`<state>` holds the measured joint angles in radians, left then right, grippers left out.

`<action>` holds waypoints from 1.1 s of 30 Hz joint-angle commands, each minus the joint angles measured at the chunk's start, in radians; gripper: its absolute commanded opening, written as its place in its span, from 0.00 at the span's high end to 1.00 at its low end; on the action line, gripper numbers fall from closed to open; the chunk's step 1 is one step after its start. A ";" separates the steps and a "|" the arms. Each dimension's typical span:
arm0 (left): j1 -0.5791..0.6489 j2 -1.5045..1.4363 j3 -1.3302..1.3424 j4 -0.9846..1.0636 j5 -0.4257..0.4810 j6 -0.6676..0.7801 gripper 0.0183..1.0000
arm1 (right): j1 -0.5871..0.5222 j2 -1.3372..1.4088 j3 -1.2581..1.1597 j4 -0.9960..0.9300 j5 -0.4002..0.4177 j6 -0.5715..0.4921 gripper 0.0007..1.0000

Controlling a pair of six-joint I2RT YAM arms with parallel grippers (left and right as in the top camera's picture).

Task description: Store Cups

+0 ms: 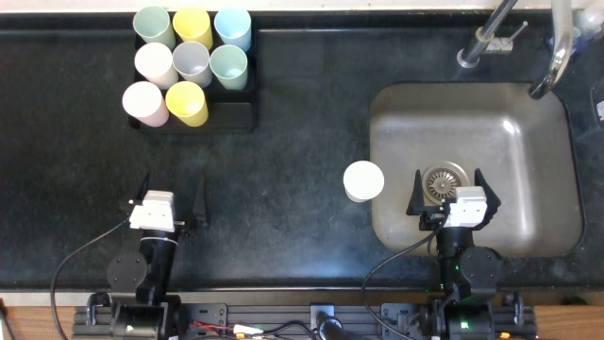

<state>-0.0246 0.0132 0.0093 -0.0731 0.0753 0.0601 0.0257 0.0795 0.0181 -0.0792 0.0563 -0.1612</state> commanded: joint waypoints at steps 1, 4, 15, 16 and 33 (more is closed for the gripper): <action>0.001 -0.011 -0.002 -0.004 -0.001 0.019 0.00 | -0.005 -0.008 -0.013 0.006 0.003 0.005 0.00; 0.001 -0.011 -0.002 -0.004 -0.001 0.019 0.00 | -0.005 -0.008 -0.013 0.006 0.003 0.005 0.00; 0.001 -0.011 -0.002 -0.004 -0.001 0.019 0.00 | -0.003 -0.008 0.043 -0.003 -0.035 -0.029 0.00; 0.001 -0.011 -0.002 -0.004 -0.002 0.019 0.00 | -0.003 -0.006 0.073 -0.013 -0.047 -0.030 0.00; 0.001 -0.011 -0.002 -0.004 -0.002 0.019 0.00 | 0.103 1.130 1.287 -1.261 -0.089 -0.018 0.00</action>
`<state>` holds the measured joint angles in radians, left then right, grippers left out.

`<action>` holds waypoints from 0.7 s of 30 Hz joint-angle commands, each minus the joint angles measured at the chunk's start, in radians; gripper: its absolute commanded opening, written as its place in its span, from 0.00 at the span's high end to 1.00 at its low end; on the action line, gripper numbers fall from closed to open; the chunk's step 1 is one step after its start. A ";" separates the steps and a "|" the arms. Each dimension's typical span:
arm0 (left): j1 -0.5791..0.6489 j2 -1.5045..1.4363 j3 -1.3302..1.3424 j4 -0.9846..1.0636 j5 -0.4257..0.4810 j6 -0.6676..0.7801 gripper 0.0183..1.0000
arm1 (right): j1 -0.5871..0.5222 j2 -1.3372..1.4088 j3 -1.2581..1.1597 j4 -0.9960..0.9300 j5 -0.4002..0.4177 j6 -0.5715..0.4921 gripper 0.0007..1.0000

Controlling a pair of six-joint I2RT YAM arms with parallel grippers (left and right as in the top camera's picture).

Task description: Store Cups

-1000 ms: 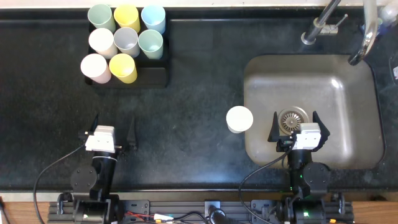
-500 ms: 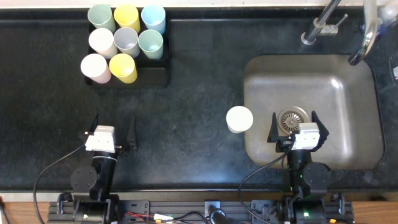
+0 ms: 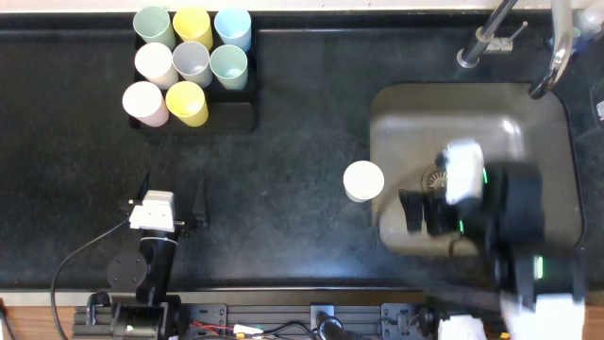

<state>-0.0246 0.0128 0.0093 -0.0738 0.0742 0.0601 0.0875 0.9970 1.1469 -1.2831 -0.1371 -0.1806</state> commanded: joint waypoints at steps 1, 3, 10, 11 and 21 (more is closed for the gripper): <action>0.001 -0.010 -0.002 -0.003 0.000 0.019 0.00 | 0.057 0.274 0.199 -0.084 0.114 0.001 0.00; 0.001 -0.010 -0.002 -0.003 0.000 0.019 0.00 | 0.084 0.373 0.257 -0.109 0.120 0.001 0.00; 0.001 -0.010 -0.002 -0.003 0.000 0.019 0.00 | 0.173 0.605 0.311 -0.133 0.101 -0.101 0.00; 0.001 -0.010 -0.002 -0.003 0.000 0.019 0.00 | 0.183 0.631 0.310 -0.141 0.101 -0.119 0.00; 0.001 -0.010 -0.002 -0.003 0.000 0.019 0.00 | 0.187 0.756 0.289 -0.098 0.150 -0.176 0.00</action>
<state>-0.0246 0.0128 0.0090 -0.0742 0.0746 0.0601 0.2764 1.7359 1.4284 -1.3918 -0.0250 -0.3283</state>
